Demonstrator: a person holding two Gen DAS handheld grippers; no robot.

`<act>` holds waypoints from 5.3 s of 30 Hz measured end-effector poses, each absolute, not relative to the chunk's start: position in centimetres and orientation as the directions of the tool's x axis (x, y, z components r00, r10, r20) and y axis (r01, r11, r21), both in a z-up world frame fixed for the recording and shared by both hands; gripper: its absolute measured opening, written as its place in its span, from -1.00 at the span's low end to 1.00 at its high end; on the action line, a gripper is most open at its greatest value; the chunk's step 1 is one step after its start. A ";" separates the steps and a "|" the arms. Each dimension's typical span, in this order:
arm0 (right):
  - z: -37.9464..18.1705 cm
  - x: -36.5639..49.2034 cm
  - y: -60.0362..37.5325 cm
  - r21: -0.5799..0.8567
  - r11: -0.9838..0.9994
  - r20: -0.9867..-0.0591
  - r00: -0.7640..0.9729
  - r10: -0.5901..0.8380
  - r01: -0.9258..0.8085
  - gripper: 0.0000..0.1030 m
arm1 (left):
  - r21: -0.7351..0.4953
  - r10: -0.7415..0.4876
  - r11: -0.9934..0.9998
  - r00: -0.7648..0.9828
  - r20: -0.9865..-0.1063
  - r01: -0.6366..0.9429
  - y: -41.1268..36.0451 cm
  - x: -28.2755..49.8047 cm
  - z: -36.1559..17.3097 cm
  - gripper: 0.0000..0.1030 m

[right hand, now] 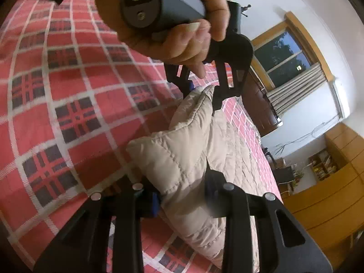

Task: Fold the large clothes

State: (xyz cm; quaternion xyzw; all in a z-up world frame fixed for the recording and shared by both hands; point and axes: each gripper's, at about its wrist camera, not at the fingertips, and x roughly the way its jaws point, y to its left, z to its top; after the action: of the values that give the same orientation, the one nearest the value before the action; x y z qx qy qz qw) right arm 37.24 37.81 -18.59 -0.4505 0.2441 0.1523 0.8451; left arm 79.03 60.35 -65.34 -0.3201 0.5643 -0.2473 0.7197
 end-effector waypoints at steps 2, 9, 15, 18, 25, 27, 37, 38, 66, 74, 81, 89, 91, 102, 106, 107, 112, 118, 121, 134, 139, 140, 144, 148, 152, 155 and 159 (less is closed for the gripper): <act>-18.0 37.6 37.6 -0.674 0.563 -0.551 0.833 0.048 -0.478 -0.44 | -0.733 -0.711 0.680 0.244 -0.659 -0.001 60.3 78.9 -64.7 -0.37; -16.3 38.0 36.7 -0.637 0.610 -0.549 0.833 0.069 -0.470 -0.47 | -0.717 -0.693 0.697 0.260 -0.672 0.008 59.9 78.6 -62.5 -0.42; -15.0 38.3 36.1 -0.602 0.653 -0.544 0.834 0.086 -0.460 -0.48 | -0.702 -0.679 0.712 0.272 -0.682 0.018 59.3 78.5 -60.5 -0.45; -14.5 38.4 35.6 -0.590 0.670 -0.537 0.839 0.090 -0.450 -0.48 | -0.690 -0.668 0.723 0.275 -0.691 0.022 59.0 78.4 -59.7 -0.45; -13.6 38.2 34.8 -0.565 0.704 -0.519 0.849 0.101 -0.430 -0.49 | -0.668 -0.649 0.743 0.293 -0.702 0.044 57.6 78.3 -57.3 -0.46; -13.2 38.2 34.5 -0.554 0.717 -0.513 0.852 0.105 -0.422 -0.49 | -0.661 -0.643 0.749 0.298 -0.706 0.050 57.2 78.2 -56.7 -0.46; -10.5 38.0 32.0 -0.503 0.772 -0.485 0.866 0.120 -0.389 -0.51 | -0.622 -0.613 0.778 0.321 -0.722 0.088 54.2 77.7 -52.8 -0.46; -10.3 38.0 31.7 -0.498 0.777 -0.482 0.868 0.121 -0.385 -0.51 | -0.617 -0.609 0.782 0.323 -0.724 0.092 53.9 77.7 -52.4 -0.46; -5.3 38.0 21.6 -0.317 0.910 -0.400 0.908 0.128 -0.268 -0.54 | -0.518 -0.562 0.827 0.349 -0.749 0.219 42.9 76.7 -43.7 -0.46; -4.9 38.1 18.4 -0.267 0.932 -0.394 0.911 0.126 -0.245 -0.54 | -0.493 -0.552 0.834 0.343 -0.760 0.250 39.0 76.9 -42.6 -0.46; -5.1 38.4 16.2 -0.227 0.946 -0.396 0.909 0.128 -0.232 -0.54 | -0.477 -0.542 0.840 0.333 -0.772 0.261 36.1 77.2 -42.5 -0.46; -5.2 38.3 13.3 -0.180 0.961 -0.395 0.910 0.123 -0.208 -0.54 | -0.449 -0.527 0.846 0.326 -0.785 0.288 32.4 77.1 -41.9 -0.46; -5.2 38.3 12.6 -0.167 0.965 -0.397 0.909 0.123 -0.204 -0.54 | -0.444 -0.525 0.847 0.324 -0.787 0.294 31.4 77.0 -41.8 -0.46; -6.4 38.2 8.3 -0.114 0.978 -0.398 0.910 0.114 -0.172 -0.55 | -0.402 -0.493 0.861 0.316 -0.811 0.311 25.8 77.3 -42.7 -0.46; -7.1 38.3 6.4 -0.079 0.983 -0.406 0.906 0.120 -0.165 -0.55 | -0.384 -0.477 0.867 0.307 -0.823 0.318 23.4 77.4 -43.4 -0.46; -7.3 38.4 5.9 -0.072 0.984 -0.409 0.905 0.119 -0.163 -0.55 | -0.380 -0.474 0.868 0.306 -0.826 0.319 23.0 77.4 -43.6 -0.46; -8.5 38.6 3.7 -0.031 0.987 -0.429 0.894 0.129 -0.157 -0.55 | -0.364 -0.457 0.874 0.290 -0.841 0.322 20.5 77.8 -45.2 -0.46; -10.0 39.2 2.0 -0.015 0.989 -0.449 0.885 0.123 -0.145 -0.56 | -0.341 -0.433 0.882 0.273 -0.859 0.326 17.8 78.5 -47.2 -0.46; -10.8 39.6 1.0 0.018 0.988 -0.463 0.875 0.142 -0.151 -0.56 | -0.325 -0.417 0.887 0.268 -0.868 0.326 16.6 78.8 -48.4 -0.46; -15.0 42.2 -6.6 0.475 0.866 -0.533 0.734 0.422 -0.153 -0.55 | -0.383 -0.483 0.853 0.260 -0.836 0.354 14.5 78.9 -51.3 0.04; -16.9 43.4 -9.3 0.650 0.749 -0.521 0.644 0.561 -0.128 -0.24 | -0.433 -0.553 0.819 0.317 -0.770 0.376 17.1 77.7 -49.1 0.23; -17.4 43.8 -10.0 0.690 0.714 -0.513 0.614 0.600 -0.121 -0.18 | -0.441 -0.567 0.810 0.326 -0.756 0.386 17.8 77.4 -48.7 0.27; -18.1 45.5 -12.6 0.821 0.560 -0.436 0.512 0.740 -0.112 0.32 | -0.493 -0.641 0.761 0.371 -0.672 0.422 23.4 74.6 -48.1 0.41; -17.8 49.1 -14.1 0.872 0.482 -0.402 0.434 0.806 -0.088 0.54 | -0.549 -0.705 0.707 0.388 -0.593 0.446 28.2 71.5 -49.6 0.41; -18.1 53.8 -13.2 0.879 0.473 -0.426 0.346 0.836 -0.062 0.58 | -0.639 -0.781 0.624 0.375 -0.499 0.449 32.0 68.4 -52.2 0.41; -18.5 57.1 -12.3 0.866 0.498 -0.465 0.301 0.833 -0.039 0.57 | -0.676 -0.811 0.585 0.358 -0.464 0.448 33.2 67.0 -53.7 0.41; -18.7 58.9 -11.7 0.843 0.538 -0.510 0.282 0.813 -0.028 -0.26 | -0.688 -0.827 0.563 0.315 -0.467 0.458 32.8 65.9 -55.3 0.41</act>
State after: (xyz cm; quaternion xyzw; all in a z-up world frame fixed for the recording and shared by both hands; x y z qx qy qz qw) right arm 58.93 -11.65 -18.71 0.3774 0.5201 0.2978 0.7060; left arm 65.93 32.79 -55.34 -0.2217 0.4162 -0.4116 0.7799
